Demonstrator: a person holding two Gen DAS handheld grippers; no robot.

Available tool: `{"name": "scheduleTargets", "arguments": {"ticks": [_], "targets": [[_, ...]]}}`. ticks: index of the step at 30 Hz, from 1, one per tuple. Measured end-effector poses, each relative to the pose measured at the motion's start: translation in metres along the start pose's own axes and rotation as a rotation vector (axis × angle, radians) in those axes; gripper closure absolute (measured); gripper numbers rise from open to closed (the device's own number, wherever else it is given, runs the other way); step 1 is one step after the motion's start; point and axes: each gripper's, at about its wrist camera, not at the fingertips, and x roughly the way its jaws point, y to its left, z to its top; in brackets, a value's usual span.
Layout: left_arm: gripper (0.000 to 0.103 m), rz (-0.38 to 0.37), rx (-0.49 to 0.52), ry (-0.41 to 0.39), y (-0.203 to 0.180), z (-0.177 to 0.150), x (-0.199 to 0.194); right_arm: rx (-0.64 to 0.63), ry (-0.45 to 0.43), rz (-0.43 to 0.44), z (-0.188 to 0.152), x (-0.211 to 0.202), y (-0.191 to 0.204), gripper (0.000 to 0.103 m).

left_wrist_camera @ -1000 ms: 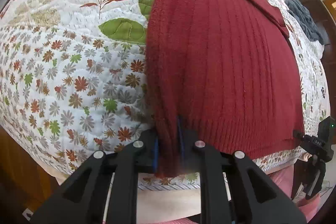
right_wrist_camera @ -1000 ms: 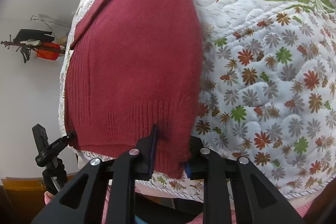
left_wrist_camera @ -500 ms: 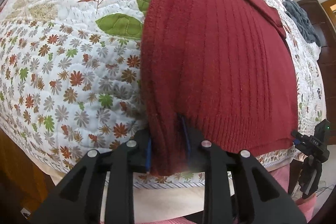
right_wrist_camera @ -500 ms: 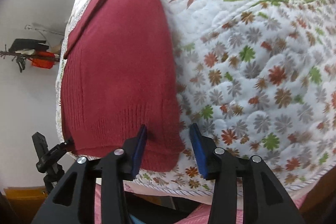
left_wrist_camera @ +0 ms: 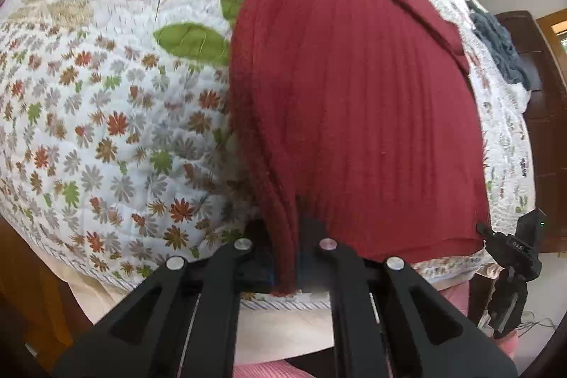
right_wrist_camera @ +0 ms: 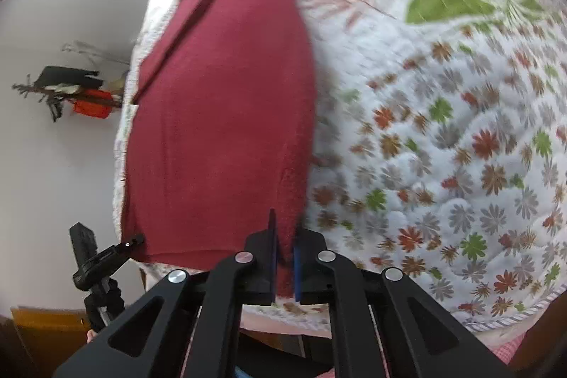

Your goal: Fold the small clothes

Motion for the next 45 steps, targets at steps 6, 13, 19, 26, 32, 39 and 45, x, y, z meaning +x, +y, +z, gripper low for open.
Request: {"name": "scheduleTargets", "arguments": {"ticks": [6, 13, 19, 26, 32, 39, 45], "targets": [[0.098, -0.102, 0.0, -0.083, -0.007, 0.018, -0.036, -0.001, -0.039, 0.124, 0.019, -0.023, 0.017, 0.097], [0.098, -0.14, -0.016, -0.166, -0.011, 0.067, -0.058, -0.017, -0.089, 0.134, 0.065, -0.046, 0.037, 0.097], [0.098, -0.148, -0.069, -0.161, -0.009, 0.114, -0.04, 0.013, -0.066, 0.123, 0.114, -0.032, 0.043, 0.097], [0.098, -0.13, -0.122, -0.116, -0.001, 0.161, -0.001, 0.029, -0.015, 0.081, 0.163, 0.007, 0.054, 0.097], [0.091, -0.178, -0.174, -0.043, 0.011, 0.187, 0.026, 0.065, 0.03, 0.054, 0.192, 0.032, 0.042, 0.097], [0.076, -0.316, -0.208, 0.025, 0.025, 0.201, 0.025, 0.088, 0.047, 0.028, 0.209, 0.036, 0.025, 0.083], [0.064, -0.289, -0.205, -0.054, 0.045, 0.2, -0.005, 0.041, 0.019, -0.046, 0.207, 0.017, 0.016, 0.074]]}}
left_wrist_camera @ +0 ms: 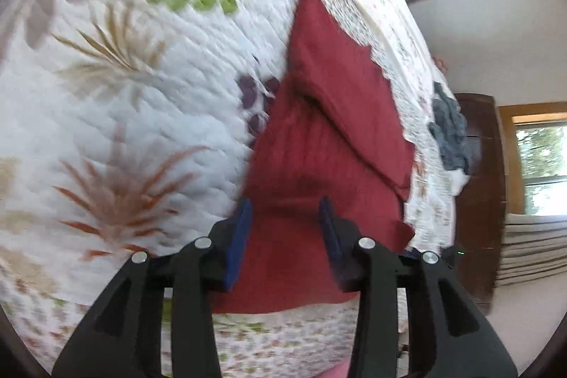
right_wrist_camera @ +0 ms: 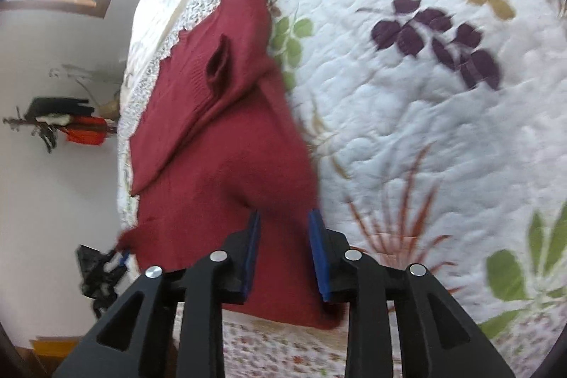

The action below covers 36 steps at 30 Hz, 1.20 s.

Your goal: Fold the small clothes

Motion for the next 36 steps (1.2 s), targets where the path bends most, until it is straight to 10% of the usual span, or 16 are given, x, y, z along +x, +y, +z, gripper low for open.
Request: {"name": "scheduleTargets", "arguments": {"ticks": [10, 17, 21, 36], "targets": [[0.044, 0.225, 0.302, -0.001, -0.046, 0.001, 0.031, -0.171, -0.048, -0.05, -0.008, -0.01, 0.041, 0.064], [0.051, 0.368, 0.432, 0.012, -0.054, 0.006, 0.066, -0.339, -0.038, -0.157, -0.017, 0.009, 0.073, 0.058], [0.086, 0.333, 0.437, 0.001, -0.055, 0.007, 0.067, -0.423, -0.041, -0.203, -0.021, 0.016, 0.084, 0.053], [0.095, 0.235, 0.556, -0.068, -0.083, -0.028, 0.034, -0.522, -0.043, -0.227, -0.011, 0.029, 0.088, 0.049]]}}
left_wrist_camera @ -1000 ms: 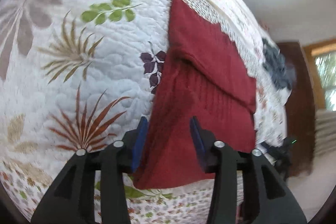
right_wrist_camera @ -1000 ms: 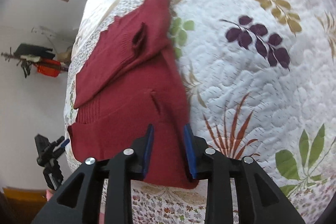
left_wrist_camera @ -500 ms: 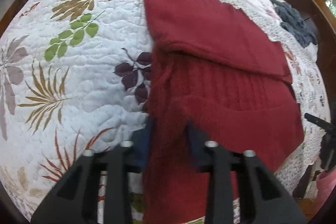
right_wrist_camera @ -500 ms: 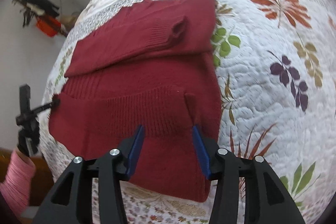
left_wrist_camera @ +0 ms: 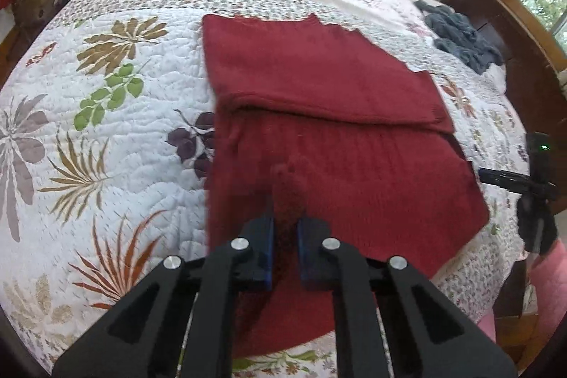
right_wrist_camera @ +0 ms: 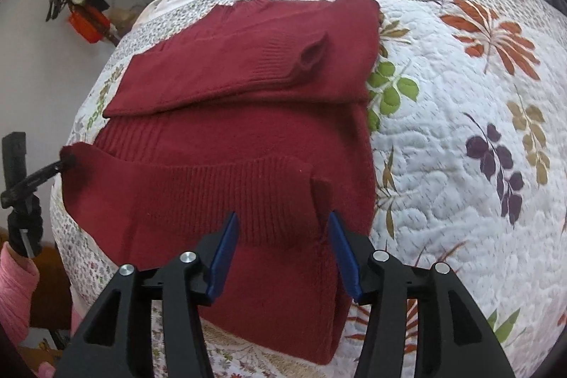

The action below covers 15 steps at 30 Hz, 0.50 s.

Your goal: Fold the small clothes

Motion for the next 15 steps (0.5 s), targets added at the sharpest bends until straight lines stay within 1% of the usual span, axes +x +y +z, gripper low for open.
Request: {"name": "scheduleTargets", "arguments": {"ticks": [2, 4, 8, 9, 11, 12, 13, 14, 15], "targets": [[0.095, -0.009, 0.027, 0.0, -0.004, -0.003, -0.001, -0.028, 0.004, -0.021, 0.004, 0.004, 0.003, 0.045], [0.095, 0.002, 0.036, 0.018, -0.004, -0.004, 0.007, -0.06, 0.015, -0.049, 0.008, 0.012, 0.006, 0.041], [0.092, 0.014, -0.016, 0.062, 0.012, -0.001, 0.029, -0.079, 0.054, -0.123, 0.013, 0.029, 0.004, 0.04], [0.089, 0.004, -0.026, 0.068, 0.015, 0.0, 0.033, -0.081, 0.07, -0.12, 0.013, 0.033, 0.003, 0.04], [0.086, -0.008, -0.04, 0.078, 0.019, 0.001, 0.039, -0.085, 0.094, -0.12, 0.011, 0.04, 0.001, 0.04], [0.08, -0.011, -0.04, 0.085, 0.019, 0.002, 0.042, -0.076, 0.099, -0.114, 0.011, 0.043, -0.001, 0.039], [0.078, -0.011, -0.035, 0.093, 0.017, 0.003, 0.046, -0.069, 0.1, -0.106, 0.011, 0.044, -0.002, 0.04], [0.077, -0.007, -0.029, 0.097, 0.016, 0.004, 0.048, -0.066, 0.097, -0.099, 0.011, 0.044, -0.002, 0.048], [0.077, -0.001, -0.021, 0.098, 0.013, 0.004, 0.05, -0.073, 0.091, -0.082, 0.011, 0.043, 0.0, 0.061]]}}
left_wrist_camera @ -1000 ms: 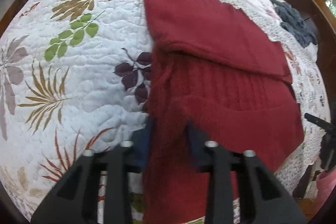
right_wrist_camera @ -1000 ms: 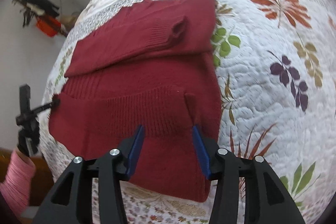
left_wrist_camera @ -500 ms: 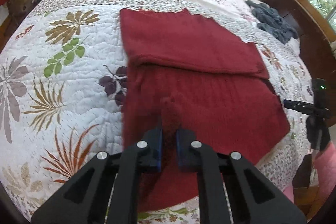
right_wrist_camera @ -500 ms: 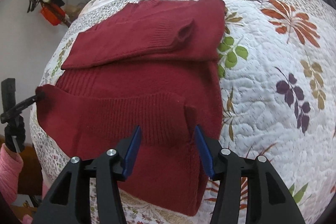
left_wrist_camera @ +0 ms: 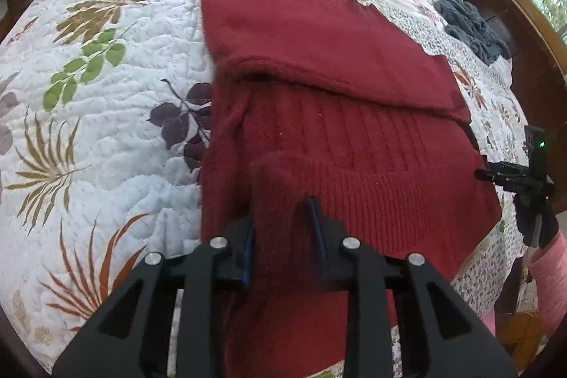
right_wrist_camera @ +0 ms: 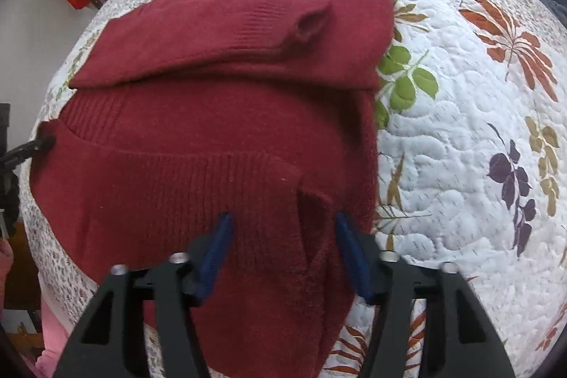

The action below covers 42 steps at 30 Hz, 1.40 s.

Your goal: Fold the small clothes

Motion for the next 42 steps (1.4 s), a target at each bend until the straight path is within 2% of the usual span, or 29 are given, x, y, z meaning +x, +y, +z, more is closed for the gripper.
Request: {"name": "scheduleTargets", "arguments": {"ticks": [1, 2, 3, 5, 8, 9, 11, 13, 16, 18, 22, 30, 35, 39, 42], "targets": [[0.077, 0.009, 0.011, -0.003, -0.003, 0.0, 0.0, -0.007, -0.003, 0.002, 0.0, -0.001, 0.002, 0.066], [0.082, 0.015, 0.017, -0.007, -0.005, 0.0, -0.001, -0.031, -0.01, -0.013, -0.001, -0.004, 0.007, 0.076], [0.091, 0.016, 0.019, -0.013, -0.006, 0.0, -0.002, -0.047, -0.014, -0.025, -0.001, -0.005, 0.01, 0.083], [0.093, 0.011, 0.025, -0.037, -0.01, 0.0, -0.007, -0.063, -0.018, -0.03, -0.002, -0.007, 0.012, 0.086], [0.092, 0.029, 0.043, -0.026, -0.012, 0.0, -0.004, -0.043, -0.019, -0.023, -0.002, -0.006, 0.006, 0.086], [0.092, 0.033, 0.044, -0.02, -0.011, 0.0, -0.002, -0.032, -0.022, -0.017, -0.001, -0.005, 0.006, 0.083], [0.084, 0.019, 0.028, -0.003, -0.009, 0.003, 0.004, -0.017, -0.032, -0.006, 0.0, -0.006, 0.006, 0.078], [0.082, 0.006, 0.002, 0.011, -0.006, 0.006, 0.011, -0.014, -0.029, -0.012, 0.002, -0.003, 0.007, 0.077], [0.086, 0.017, -0.003, 0.009, -0.01, 0.007, 0.012, -0.055, -0.024, -0.051, 0.004, -0.002, 0.017, 0.09], [0.096, 0.013, 0.0, -0.005, -0.014, 0.006, 0.005, -0.072, -0.046, -0.059, 0.001, -0.012, 0.021, 0.096], [0.097, -0.03, 0.001, -0.063, -0.025, -0.004, -0.026, -0.076, -0.109, -0.018, -0.01, -0.043, 0.023, 0.097], [0.098, -0.029, 0.045, -0.188, -0.05, -0.026, -0.086, 0.01, -0.214, 0.086, -0.033, -0.097, 0.017, 0.097], [0.098, -0.016, 0.059, -0.28, -0.063, 0.0, -0.113, 0.05, -0.289, 0.121, -0.014, -0.133, 0.012, 0.097], [0.098, -0.021, 0.051, -0.347, -0.069, 0.042, -0.126, 0.057, -0.334, 0.075, 0.029, -0.156, 0.008, 0.097], [0.098, 0.003, 0.06, -0.391, -0.073, 0.083, -0.128, 0.072, -0.347, 0.045, 0.067, -0.162, 0.004, 0.097]]}}
